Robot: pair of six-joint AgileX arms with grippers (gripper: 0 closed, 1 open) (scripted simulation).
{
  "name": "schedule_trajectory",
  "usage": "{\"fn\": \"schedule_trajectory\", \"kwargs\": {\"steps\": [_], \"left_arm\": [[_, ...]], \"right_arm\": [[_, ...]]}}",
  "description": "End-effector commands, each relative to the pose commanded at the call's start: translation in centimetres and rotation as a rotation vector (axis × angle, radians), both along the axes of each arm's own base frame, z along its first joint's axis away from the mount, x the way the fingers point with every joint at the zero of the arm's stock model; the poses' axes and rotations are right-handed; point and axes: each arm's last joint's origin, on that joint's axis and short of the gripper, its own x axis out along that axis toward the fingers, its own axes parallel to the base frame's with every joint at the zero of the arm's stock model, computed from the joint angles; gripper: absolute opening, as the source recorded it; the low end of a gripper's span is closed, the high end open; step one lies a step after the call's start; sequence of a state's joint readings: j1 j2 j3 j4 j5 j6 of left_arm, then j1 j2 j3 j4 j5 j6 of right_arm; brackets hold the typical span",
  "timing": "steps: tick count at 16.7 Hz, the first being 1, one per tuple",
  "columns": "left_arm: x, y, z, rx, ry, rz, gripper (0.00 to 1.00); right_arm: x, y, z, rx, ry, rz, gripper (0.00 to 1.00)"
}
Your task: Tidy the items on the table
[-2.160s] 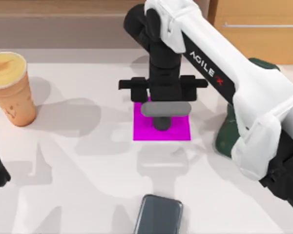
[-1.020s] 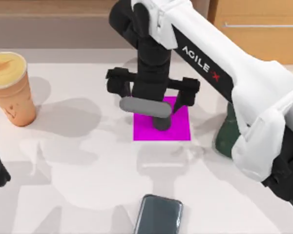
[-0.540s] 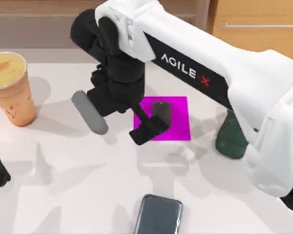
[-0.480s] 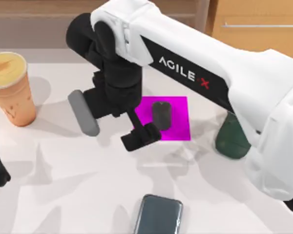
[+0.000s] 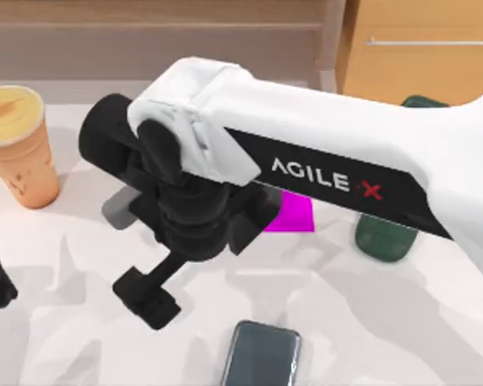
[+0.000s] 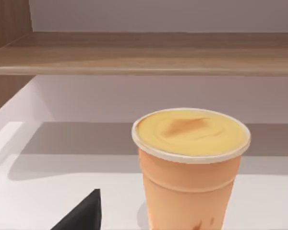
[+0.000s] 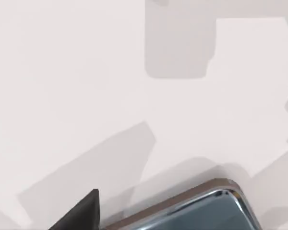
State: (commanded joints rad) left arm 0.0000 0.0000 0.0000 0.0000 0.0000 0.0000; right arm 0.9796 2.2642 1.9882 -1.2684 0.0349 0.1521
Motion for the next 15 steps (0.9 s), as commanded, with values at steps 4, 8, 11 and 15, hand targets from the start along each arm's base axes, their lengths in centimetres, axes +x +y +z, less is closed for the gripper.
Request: {"fn": "schedule_trajectory", "kwargs": {"steps": [4, 8, 11, 15], "left_arm": [[0.0, 0.0, 0.0, 0.0, 0.0, 0.0, 1.0], [0.0, 0.0, 0.0, 0.0, 0.0, 0.0, 1.0], [0.0, 0.0, 0.0, 0.0, 0.0, 0.0, 1.0], [0.0, 0.0, 0.0, 0.0, 0.0, 0.0, 1.0]], "right_arm": [[-3.7, -1.5, -0.2, 0.02, 0.003, -0.479, 1.0], [-6.5, -3.2, -0.8, 0.03, 0.008, -0.818, 1.0], [-7.8, -4.3, -1.3, 0.032, 0.011, -0.978, 1.0], [-8.7, -5.2, -1.8, 0.03, 0.012, -1.072, 1.0]]}}
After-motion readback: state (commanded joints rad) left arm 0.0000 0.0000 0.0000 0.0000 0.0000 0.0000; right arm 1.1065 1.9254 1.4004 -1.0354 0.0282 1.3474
